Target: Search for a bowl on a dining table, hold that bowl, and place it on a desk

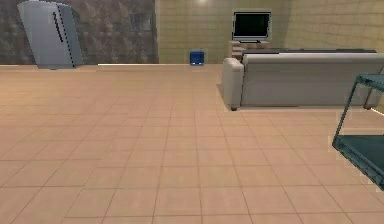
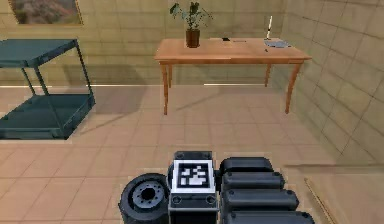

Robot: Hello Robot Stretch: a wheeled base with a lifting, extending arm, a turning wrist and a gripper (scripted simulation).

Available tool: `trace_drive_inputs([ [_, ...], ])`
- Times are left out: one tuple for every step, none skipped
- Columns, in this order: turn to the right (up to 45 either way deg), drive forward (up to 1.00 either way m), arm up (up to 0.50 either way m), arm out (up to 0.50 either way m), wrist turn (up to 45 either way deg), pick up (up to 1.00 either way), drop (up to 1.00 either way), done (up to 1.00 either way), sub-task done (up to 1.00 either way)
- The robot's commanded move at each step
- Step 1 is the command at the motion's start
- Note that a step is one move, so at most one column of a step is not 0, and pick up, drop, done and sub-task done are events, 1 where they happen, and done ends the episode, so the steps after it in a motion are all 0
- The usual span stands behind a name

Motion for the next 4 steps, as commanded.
trace_drive_inputs([
  [0.0, 0.15, 0.0, 0.0, 0.0, 0.0, 0.0, 0.0, 0.0],
  [-45.0, 0.0, 0.0, 0.0, 0.0, 0.0, 0.0, 0.0, 0.0],
  [-39.0, 0.0, 0.0, 0.0, 0.0, 0.0, 0.0, 0.0, 0.0],
  [0.0, 0.1, 0.0, 0.0, 0.0, 0.0, 0.0, 0.0, 0.0],
])
